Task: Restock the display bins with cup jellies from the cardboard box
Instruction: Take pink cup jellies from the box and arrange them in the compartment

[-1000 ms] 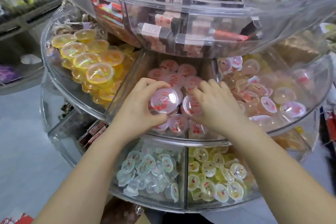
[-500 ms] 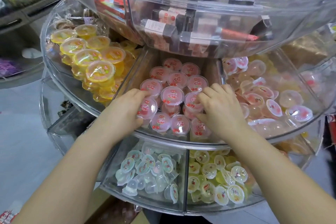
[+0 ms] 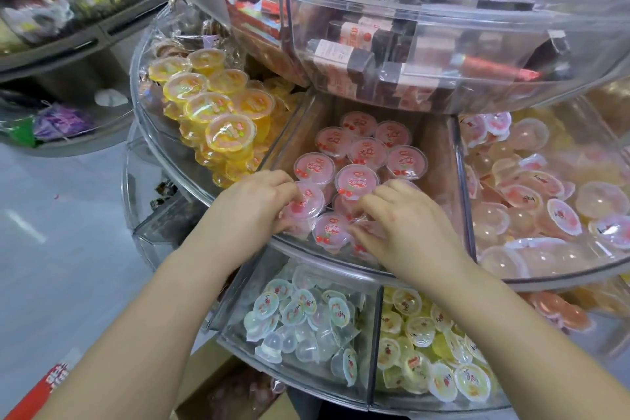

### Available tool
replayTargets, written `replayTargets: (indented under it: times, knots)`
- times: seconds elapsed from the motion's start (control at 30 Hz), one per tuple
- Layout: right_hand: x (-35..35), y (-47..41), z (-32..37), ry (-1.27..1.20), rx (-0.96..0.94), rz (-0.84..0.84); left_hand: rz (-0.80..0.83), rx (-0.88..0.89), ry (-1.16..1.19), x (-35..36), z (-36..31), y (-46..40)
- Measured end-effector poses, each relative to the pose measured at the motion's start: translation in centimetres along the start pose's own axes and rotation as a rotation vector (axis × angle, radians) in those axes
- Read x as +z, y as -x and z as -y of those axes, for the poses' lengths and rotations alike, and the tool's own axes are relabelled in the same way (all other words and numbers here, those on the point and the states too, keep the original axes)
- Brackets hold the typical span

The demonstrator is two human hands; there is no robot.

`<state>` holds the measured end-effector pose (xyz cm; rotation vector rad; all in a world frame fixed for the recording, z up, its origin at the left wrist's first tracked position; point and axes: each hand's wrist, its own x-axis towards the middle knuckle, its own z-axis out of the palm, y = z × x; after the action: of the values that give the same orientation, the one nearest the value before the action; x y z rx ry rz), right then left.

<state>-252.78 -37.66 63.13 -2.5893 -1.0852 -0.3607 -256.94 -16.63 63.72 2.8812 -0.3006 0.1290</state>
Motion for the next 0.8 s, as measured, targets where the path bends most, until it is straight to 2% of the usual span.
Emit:
replayTargets:
  times: [0.2, 0.3, 0.43, 0.63, 0.8]
  knots:
    - [1.1, -1.5, 0.4, -0.007, -0.004, -0.076, -0.085, -0.067, -0.098, 0.6, -1.0, 0.4]
    - [1.7, -2.6, 0.7, 0.049, -0.15, -0.063, -0.124, -0.055, -0.076, 0.6, -1.0, 0.7]
    - [2.6, -3.7, 1.0, 0.148, -0.308, -0.014, -0.073, 0.014, 0.028, 0.3, -0.2, 0.6]
    - [3.5, -4.3, 1.2, 0.042, -0.334, -0.083, -0.177, 0.092, -0.016, 0.2, 0.7, 1.3]
    - [3.5, -4.0, 1.3, 0.011, -0.296, -0.039, -0.178, 0.045, -0.049, 0.0, 0.4, 1.3]
